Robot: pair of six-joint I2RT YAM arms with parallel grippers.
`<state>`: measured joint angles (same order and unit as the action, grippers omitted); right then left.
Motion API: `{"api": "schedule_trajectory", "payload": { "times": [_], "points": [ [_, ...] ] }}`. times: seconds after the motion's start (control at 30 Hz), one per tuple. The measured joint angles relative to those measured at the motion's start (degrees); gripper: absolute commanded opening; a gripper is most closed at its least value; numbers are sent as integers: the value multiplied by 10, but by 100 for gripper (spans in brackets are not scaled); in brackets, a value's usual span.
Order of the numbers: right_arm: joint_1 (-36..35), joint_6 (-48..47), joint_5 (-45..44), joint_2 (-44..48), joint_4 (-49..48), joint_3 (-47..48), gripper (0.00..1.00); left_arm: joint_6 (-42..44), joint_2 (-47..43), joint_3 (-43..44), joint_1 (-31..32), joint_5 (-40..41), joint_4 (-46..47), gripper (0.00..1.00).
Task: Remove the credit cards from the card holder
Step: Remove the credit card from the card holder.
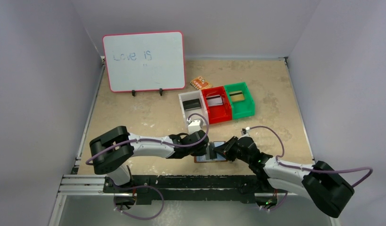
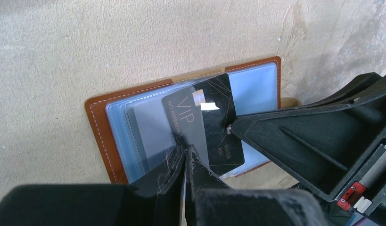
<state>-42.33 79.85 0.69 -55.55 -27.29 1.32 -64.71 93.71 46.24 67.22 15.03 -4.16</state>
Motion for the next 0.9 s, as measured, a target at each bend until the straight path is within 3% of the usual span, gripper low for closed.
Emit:
{"api": "schedule_trajectory", "payload": {
  "times": [0.07, 0.3, 0.6, 0.77, 0.9],
  "points": [
    [2, -3, 1, -8, -5, 0, 10, 0, 0, 1, 0, 1, -2, 3],
    [5, -26, 3, 3, -12, -3, 10, 0, 1, 3, 0, 4, -6, 2],
    [4, -40, 14, 88, 0, -3, 19, 0, 9, 10, 1, 7, -6, 2],
    [3, -45, 21, 87, 7, -3, 22, -1, 14, 12, 4, 7, 3, 2],
    [3, -60, 20, 59, 28, 0, 17, -2, 14, 12, 4, 7, 3, 1]
  ]
}}
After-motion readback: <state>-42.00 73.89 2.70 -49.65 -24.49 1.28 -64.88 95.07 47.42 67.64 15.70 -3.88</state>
